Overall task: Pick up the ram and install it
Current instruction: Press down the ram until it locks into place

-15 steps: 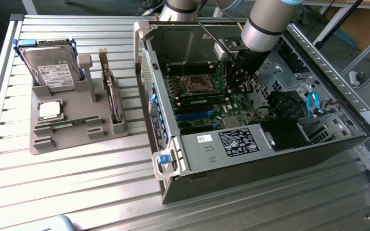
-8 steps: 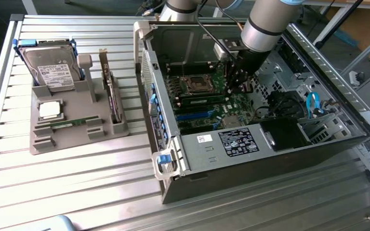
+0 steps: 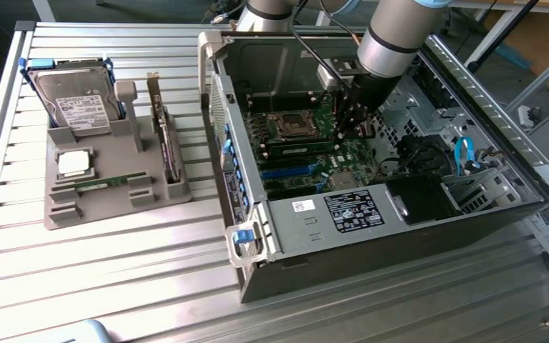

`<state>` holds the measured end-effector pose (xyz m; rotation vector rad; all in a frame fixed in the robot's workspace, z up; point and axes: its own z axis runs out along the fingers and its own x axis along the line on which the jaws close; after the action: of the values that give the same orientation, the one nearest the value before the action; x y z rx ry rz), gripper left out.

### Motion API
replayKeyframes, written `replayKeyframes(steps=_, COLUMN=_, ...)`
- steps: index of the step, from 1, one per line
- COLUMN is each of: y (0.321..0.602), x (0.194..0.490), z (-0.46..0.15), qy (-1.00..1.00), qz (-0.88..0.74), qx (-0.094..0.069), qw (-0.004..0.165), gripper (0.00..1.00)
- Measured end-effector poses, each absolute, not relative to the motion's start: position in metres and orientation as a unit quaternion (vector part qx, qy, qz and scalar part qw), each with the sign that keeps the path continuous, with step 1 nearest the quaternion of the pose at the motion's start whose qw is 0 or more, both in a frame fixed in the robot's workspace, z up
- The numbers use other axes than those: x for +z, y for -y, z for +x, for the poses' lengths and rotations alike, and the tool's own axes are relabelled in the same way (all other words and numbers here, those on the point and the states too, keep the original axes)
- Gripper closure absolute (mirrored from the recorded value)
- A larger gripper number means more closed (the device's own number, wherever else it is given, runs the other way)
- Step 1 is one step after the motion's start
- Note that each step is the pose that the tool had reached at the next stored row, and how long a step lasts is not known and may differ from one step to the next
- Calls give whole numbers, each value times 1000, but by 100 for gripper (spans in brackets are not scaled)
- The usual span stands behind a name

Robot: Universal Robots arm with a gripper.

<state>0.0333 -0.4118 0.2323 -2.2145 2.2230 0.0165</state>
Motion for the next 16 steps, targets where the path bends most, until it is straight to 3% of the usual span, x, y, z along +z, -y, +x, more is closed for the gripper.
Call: replayKeyframes(steps=16, y=412, x=240, z=33, qy=-708, qz=-706, qx=5, qw=2, gripper=90)
